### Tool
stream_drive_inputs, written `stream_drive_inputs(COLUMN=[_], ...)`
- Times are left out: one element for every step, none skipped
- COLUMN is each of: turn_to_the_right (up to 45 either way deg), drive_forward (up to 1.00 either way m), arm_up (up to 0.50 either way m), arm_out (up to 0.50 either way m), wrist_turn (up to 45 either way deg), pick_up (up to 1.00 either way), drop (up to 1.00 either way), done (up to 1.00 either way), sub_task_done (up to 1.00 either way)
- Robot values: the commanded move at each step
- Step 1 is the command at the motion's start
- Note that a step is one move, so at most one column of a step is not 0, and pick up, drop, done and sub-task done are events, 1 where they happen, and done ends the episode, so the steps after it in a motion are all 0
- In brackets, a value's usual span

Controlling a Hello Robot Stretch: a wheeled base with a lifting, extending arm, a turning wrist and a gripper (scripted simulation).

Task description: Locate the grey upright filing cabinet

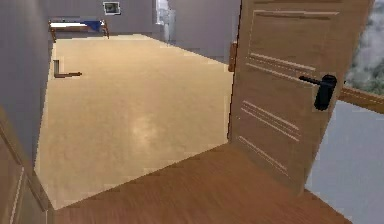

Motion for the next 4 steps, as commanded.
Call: stream_drive_inputs(turn_to_the_right=[0.0,-6.0,0.0,0.0], drive_forward=[0.40,0.00,1.00,1.00], arm_up=[0.00,0.00,0.00,0.00], arm_out=[0.00,0.00,0.00,0.00], wrist_turn=[0.0,0.0,0.0,0.0], pick_up=[0.00,0.00,0.00,0.00], drop=[0.00,0.00,0.00,0.00], done=[0.00,0.00,0.00,0.00], sub_task_done=[0.00,0.00,0.00,0.00])
